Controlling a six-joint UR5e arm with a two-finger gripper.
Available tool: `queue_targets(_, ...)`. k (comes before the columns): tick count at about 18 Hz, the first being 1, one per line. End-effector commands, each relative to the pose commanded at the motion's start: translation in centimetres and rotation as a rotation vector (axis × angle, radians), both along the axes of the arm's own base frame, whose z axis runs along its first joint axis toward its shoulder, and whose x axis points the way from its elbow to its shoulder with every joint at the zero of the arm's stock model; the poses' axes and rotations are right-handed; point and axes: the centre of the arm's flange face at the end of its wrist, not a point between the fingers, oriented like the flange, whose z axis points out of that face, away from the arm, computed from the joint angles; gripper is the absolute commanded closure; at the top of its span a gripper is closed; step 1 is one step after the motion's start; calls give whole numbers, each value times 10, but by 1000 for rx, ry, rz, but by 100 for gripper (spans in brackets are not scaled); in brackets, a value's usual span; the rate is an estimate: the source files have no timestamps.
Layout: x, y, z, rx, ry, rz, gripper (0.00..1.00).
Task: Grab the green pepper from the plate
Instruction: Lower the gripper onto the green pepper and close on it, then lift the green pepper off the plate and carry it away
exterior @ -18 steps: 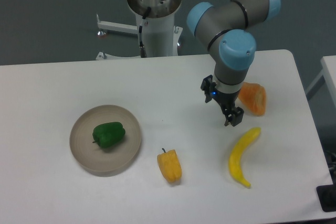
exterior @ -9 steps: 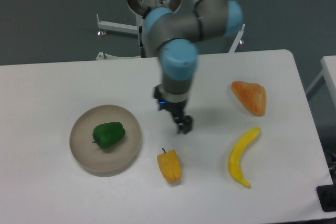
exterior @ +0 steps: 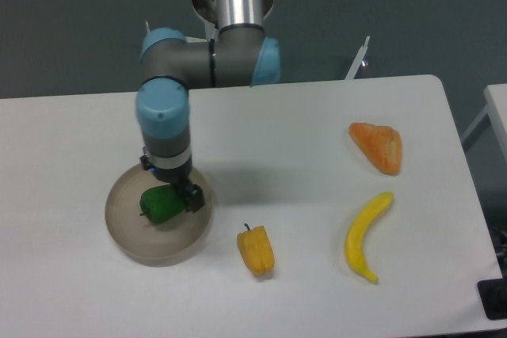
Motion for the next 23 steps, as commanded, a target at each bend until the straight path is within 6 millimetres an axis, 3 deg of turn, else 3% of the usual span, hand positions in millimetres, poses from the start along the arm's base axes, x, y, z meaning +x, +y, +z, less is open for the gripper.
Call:
queue_targets(6, 3, 7, -32, -30, -9, -20, 1)
queue_targets(7, 4, 7, -34, -32, -7, -23, 20)
queue_targets(8, 3, 7, -30, -26, -7, -23, 47)
queue_targets(9, 4, 6, -27, -23, -6, -23, 64)
queue_targets(11, 1, 3, -9, 1, -2, -13, 88)
queue_targets(15, -27, -23, 36, 52, -10, 50, 94)
queue_targets(18, -62, -56, 68, 68, -71, 121, 94)
queue_targets(23, -133, -87, 99, 56, -60, 191, 93)
